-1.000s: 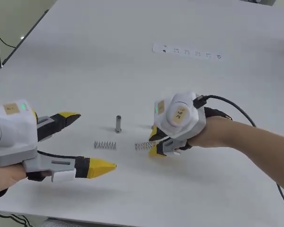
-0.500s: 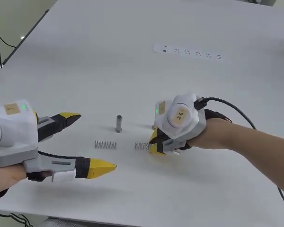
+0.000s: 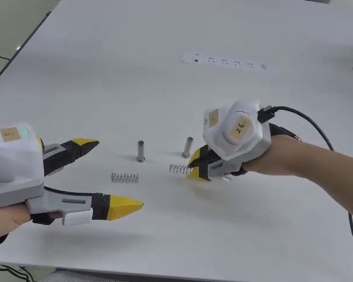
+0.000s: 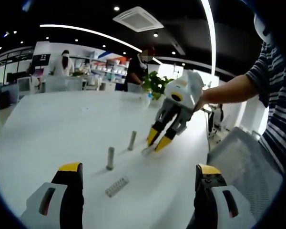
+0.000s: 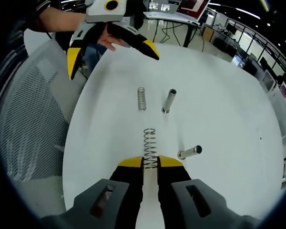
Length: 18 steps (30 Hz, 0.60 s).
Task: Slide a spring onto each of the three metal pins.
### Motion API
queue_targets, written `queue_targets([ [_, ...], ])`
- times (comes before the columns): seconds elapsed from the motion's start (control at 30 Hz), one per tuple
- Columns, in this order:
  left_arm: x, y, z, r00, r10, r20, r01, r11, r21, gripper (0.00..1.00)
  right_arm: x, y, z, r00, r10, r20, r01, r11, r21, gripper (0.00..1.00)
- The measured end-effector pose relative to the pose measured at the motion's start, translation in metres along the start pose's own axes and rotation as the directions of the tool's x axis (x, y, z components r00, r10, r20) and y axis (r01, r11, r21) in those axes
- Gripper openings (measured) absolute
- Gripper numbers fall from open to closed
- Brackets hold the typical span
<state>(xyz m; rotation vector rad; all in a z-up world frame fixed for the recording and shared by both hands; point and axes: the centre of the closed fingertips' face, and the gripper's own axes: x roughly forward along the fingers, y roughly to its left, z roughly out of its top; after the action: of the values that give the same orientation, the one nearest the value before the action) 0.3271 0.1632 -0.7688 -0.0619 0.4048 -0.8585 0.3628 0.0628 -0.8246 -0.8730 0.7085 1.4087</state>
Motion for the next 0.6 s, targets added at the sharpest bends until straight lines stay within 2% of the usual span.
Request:
queue_targets([
  [0.1, 0.001, -0.002, 0.003, 1.0, -0.004, 0.004, 0.004, 1.0, 0.007, 0.95, -0.011, -0.004, 0.002, 0.9997, -0.023, 0.012, 0.023, 1.0, -0.009, 0.08],
  [0.2, 0.002, -0.004, 0.005, 1.0, -0.007, 0.007, 0.007, 1.0, 0.011, 0.95, -0.021, -0.006, 0.005, 0.9985, -0.035, 0.042, 0.034, 0.999, 0.014, 0.08],
  [0.3, 0.002, -0.004, 0.006, 0.9999, -0.009, 0.007, 0.009, 1.0, 0.012, 0.95, -0.03, -0.008, 0.004, 0.9979, -0.051, 0.041, 0.05, 0.999, 0.005, 0.08],
  [0.37, 0.003, -0.005, 0.006, 0.9999, -0.01, 0.006, 0.01, 1.0, 0.015, 0.94, -0.037, -0.009, 0.007, 0.9962, -0.06, 0.063, 0.059, 0.998, 0.019, 0.08],
  [0.6, 0.005, -0.008, 0.01, 0.9997, -0.02, 0.014, 0.02, 1.0, 0.023, 0.93, -0.051, -0.005, 0.006, 0.9956, -0.072, 0.06, 0.073, 0.997, -0.001, 0.08],
])
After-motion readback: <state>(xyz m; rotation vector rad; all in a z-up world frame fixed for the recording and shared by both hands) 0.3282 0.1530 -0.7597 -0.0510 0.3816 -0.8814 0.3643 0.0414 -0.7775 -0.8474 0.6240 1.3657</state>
